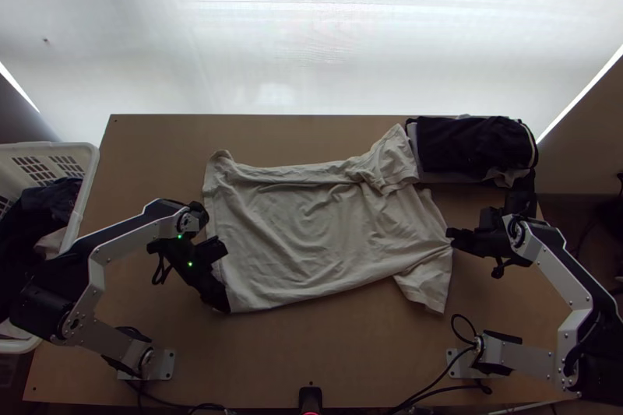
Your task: Fold the t-shirt
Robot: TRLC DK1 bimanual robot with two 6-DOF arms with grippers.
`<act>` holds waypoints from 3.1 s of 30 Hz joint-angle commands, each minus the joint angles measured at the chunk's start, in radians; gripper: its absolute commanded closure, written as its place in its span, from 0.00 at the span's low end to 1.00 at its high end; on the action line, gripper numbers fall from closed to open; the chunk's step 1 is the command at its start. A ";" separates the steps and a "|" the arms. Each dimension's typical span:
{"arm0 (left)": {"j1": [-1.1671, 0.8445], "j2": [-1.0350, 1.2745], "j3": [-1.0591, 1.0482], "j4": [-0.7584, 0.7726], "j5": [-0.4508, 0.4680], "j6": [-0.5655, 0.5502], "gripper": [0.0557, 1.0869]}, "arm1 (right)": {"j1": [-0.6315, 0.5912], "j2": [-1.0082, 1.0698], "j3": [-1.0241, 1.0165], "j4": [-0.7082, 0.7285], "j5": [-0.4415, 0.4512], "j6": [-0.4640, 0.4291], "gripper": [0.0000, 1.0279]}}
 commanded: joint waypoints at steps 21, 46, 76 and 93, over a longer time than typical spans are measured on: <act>0.444 -0.363 0.168 0.058 0.054 -0.058 0.97 | -0.032 -0.308 0.184 -0.235 -0.001 0.006 0.97; 0.528 -0.580 0.464 0.161 0.078 -0.312 0.97 | 0.114 -0.584 0.533 -0.043 -0.022 0.137 0.97; -0.075 -0.647 1.020 -0.385 0.276 -0.334 0.97 | 0.534 -0.320 1.455 -0.774 -0.137 0.295 0.97; -0.113 -0.638 1.162 -0.419 0.305 -0.365 0.97 | 0.571 -0.262 1.605 -0.833 -0.171 0.303 0.97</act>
